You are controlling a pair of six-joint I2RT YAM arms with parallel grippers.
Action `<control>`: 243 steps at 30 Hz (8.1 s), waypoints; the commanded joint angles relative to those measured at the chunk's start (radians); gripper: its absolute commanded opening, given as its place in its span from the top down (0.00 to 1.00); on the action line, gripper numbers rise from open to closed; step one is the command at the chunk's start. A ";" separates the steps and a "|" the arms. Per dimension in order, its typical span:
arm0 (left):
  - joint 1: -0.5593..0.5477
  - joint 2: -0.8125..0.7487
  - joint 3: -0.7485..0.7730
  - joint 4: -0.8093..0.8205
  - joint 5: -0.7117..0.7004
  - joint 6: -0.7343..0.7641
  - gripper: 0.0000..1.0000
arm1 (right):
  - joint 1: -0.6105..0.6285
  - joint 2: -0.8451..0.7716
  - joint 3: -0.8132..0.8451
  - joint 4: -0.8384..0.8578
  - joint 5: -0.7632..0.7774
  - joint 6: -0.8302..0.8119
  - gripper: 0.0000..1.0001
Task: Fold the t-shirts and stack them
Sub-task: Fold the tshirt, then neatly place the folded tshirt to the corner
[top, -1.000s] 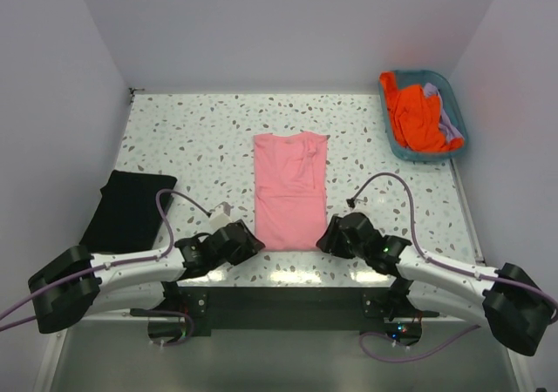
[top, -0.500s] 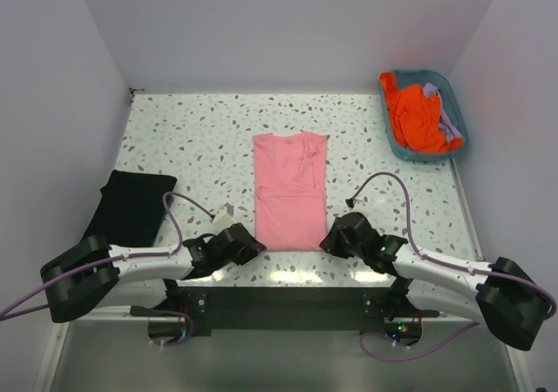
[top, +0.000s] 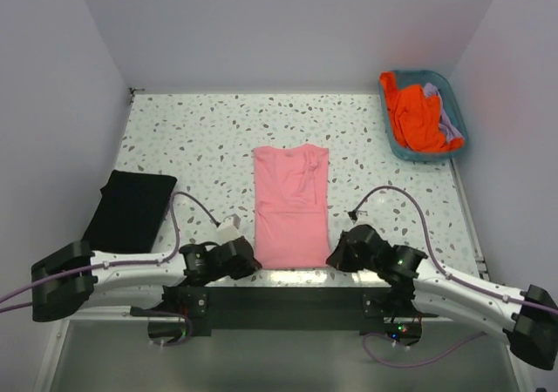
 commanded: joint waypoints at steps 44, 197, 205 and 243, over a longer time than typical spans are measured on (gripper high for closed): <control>0.772 0.870 1.157 0.099 0.413 0.722 0.96 | -0.577 1.102 1.199 -0.048 -0.114 -0.424 0.96; 1.514 0.509 1.383 -0.935 0.062 0.507 1.00 | -0.321 0.934 1.255 -0.226 -0.083 -0.527 0.21; 1.620 0.180 0.852 -0.880 -0.035 0.487 0.61 | -0.249 0.903 1.129 -0.203 -0.080 -0.541 0.21; 1.459 0.160 0.597 -0.654 0.011 0.478 0.24 | -0.166 0.794 0.881 -0.093 -0.039 -0.490 0.28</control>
